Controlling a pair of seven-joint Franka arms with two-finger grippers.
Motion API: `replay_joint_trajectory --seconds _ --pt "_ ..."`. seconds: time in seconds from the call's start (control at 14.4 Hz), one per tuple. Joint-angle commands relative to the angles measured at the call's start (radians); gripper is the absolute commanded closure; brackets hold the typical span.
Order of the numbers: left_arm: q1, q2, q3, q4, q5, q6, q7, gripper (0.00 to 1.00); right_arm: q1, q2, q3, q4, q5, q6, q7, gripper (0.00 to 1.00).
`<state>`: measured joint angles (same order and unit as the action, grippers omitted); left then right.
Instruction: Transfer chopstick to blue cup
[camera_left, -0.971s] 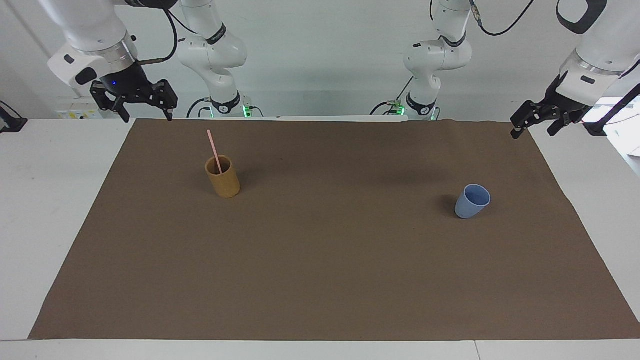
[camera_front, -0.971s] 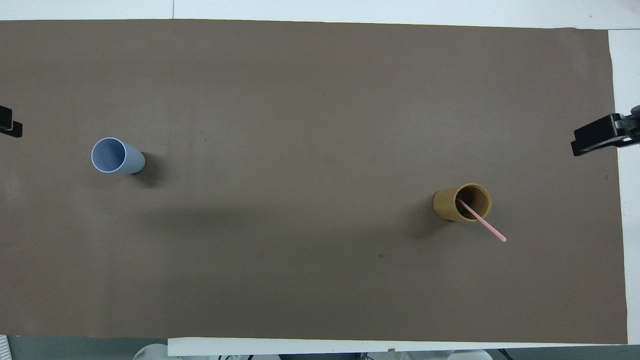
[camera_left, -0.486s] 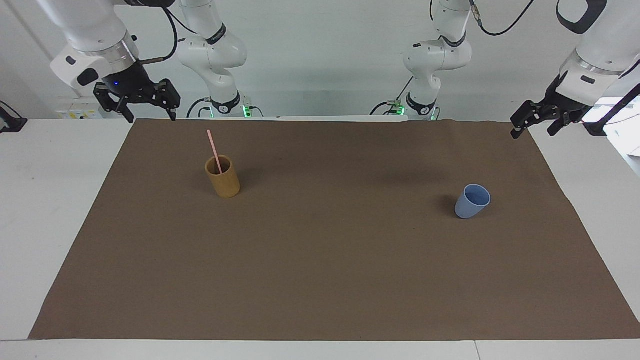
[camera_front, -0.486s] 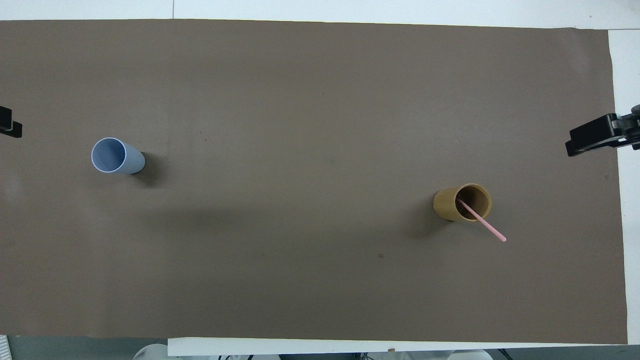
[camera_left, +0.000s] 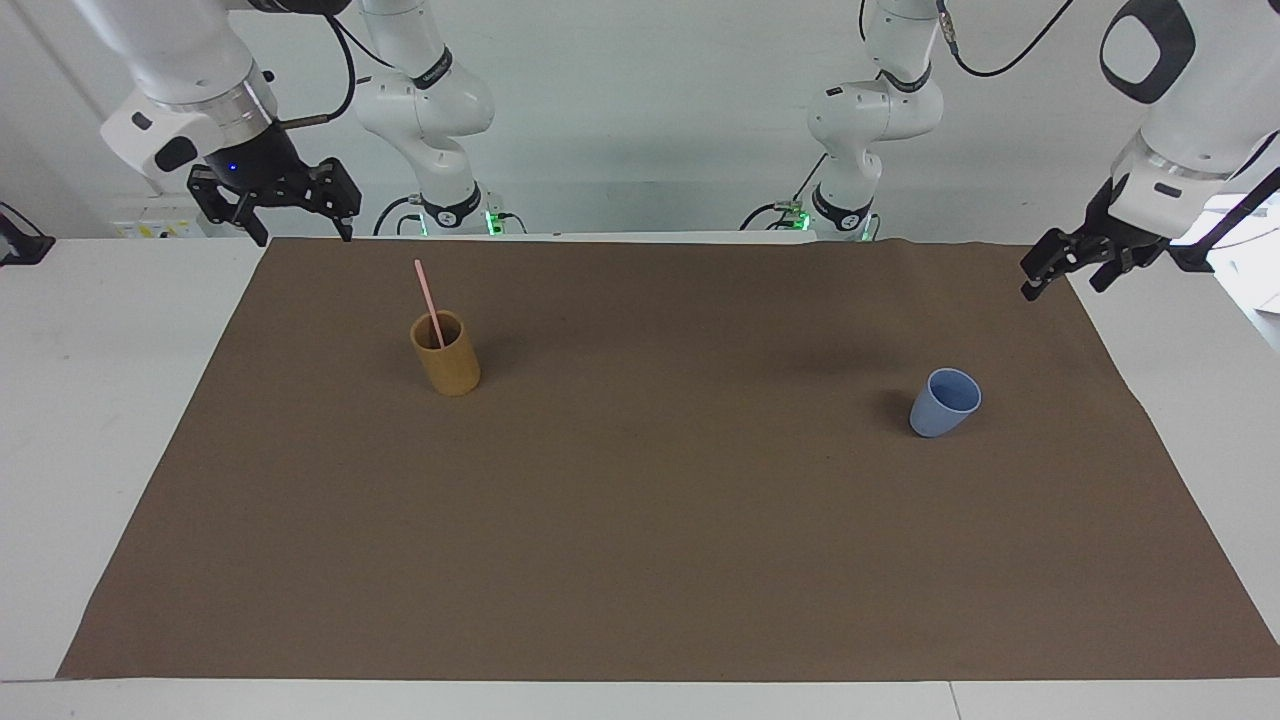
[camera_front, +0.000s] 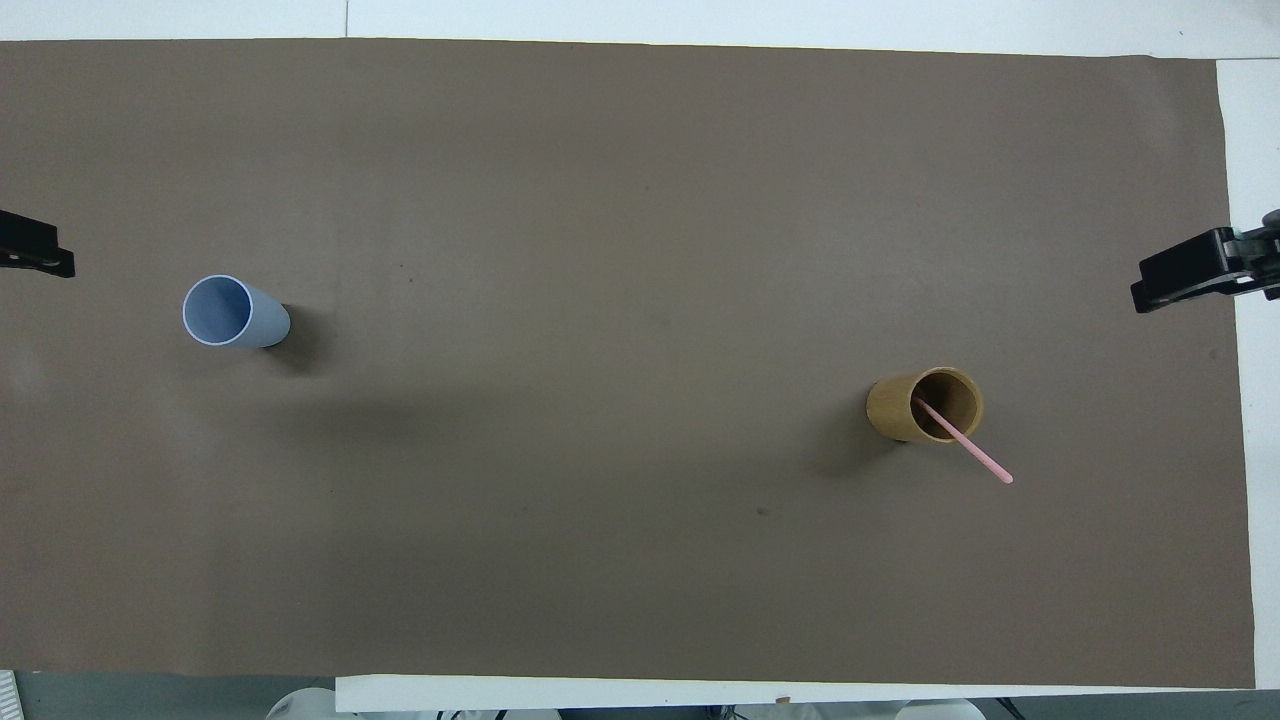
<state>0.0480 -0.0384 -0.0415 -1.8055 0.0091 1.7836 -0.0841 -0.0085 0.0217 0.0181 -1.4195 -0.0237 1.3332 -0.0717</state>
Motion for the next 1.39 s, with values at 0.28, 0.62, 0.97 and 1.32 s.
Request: replay_joint_trajectory --seconds 0.28,0.62,0.97,1.32 --pt "0.006 0.092 -0.005 -0.267 -0.005 0.326 -0.062 0.00 -0.013 -0.020 0.003 -0.027 0.016 0.004 -0.026 0.01" --pt "-0.005 0.078 -0.005 -0.376 -0.005 0.474 -0.206 1.00 -0.013 -0.020 0.003 -0.027 0.016 0.004 -0.026 0.01" --pt "-0.060 0.087 -0.009 -0.324 0.000 0.389 -0.277 1.00 -0.013 -0.020 0.003 -0.026 0.016 0.006 -0.026 0.01" --pt "-0.350 0.083 -0.009 -0.244 0.008 0.300 -0.671 1.00 -0.007 -0.020 0.003 -0.026 0.016 0.006 -0.025 0.01"
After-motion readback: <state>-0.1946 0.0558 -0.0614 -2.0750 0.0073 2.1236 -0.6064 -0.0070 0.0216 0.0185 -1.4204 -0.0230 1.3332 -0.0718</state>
